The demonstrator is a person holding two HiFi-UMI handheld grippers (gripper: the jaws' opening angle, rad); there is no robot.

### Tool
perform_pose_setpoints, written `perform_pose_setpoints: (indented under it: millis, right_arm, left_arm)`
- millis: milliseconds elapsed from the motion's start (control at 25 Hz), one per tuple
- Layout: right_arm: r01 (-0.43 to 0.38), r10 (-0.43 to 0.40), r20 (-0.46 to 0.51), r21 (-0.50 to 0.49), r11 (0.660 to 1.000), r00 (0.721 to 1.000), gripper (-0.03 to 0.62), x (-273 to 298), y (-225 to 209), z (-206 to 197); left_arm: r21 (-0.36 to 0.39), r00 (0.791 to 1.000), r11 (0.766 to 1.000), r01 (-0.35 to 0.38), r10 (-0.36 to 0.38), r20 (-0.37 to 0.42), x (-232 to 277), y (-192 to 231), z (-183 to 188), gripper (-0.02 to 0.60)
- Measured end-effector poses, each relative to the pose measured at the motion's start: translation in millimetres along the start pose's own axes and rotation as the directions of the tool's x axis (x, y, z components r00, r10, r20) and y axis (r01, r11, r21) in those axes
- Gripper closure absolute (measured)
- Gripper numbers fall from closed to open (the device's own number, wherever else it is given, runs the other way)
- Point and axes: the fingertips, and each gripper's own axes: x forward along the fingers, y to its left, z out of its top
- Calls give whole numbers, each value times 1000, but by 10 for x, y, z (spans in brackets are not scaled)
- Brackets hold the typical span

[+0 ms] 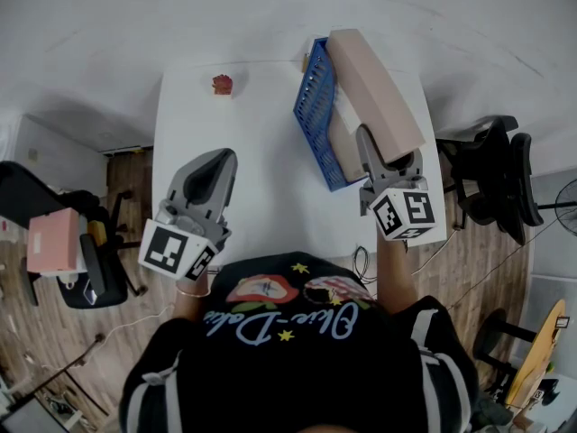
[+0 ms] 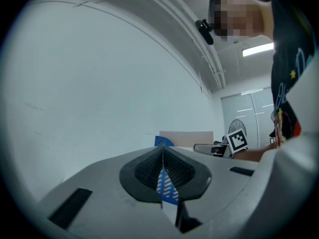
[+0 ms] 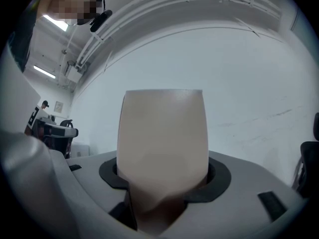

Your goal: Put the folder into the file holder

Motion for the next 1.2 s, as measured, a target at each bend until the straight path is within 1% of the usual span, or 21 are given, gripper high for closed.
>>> perform_pose_setpoints:
  millis: [280,480,560,680,800,960,1080,1200]
  right_arm:
    - [-2,2,-30,4,1000,1000,332,11,-4,-98]
    - [-21,21,-44,0,1000,999,332,13,20,-135]
    - [-15,15,-50,4,1000,999,330,-4,9,-150]
    - [14,-15,-55,-9,1000,998,321,-51,-23,-99]
    - [35,-36,-35,-26,999,999,306,-133,-39,28]
    - [48,-48,1,-5,999,999,301,-320,-56,187]
    - [57,-59,65,23,998,996,301,-531,-63,356]
    - [87,-88,129,20,996,988,303,-773,-68,534]
  left_arm:
    - [2,1000,1000,-1,1,4,2,-4,9,577]
    - [1,1000,1000,5,-5,6,1,-30,1,577]
    - [1,1000,1000,13,-13,4,-4,-54,1,577]
    - [3,1000,1000,26,-26,-2,-2,-91,8,577]
    - [6,999,999,35,-35,-2,5,-120,20,577]
    - [-1,998,998,66,-66,-12,52,-227,-2,577]
    - [5,994,994,109,-109,-19,120,-347,-44,577]
    - [-9,987,988,157,-157,-30,218,-474,-79,577]
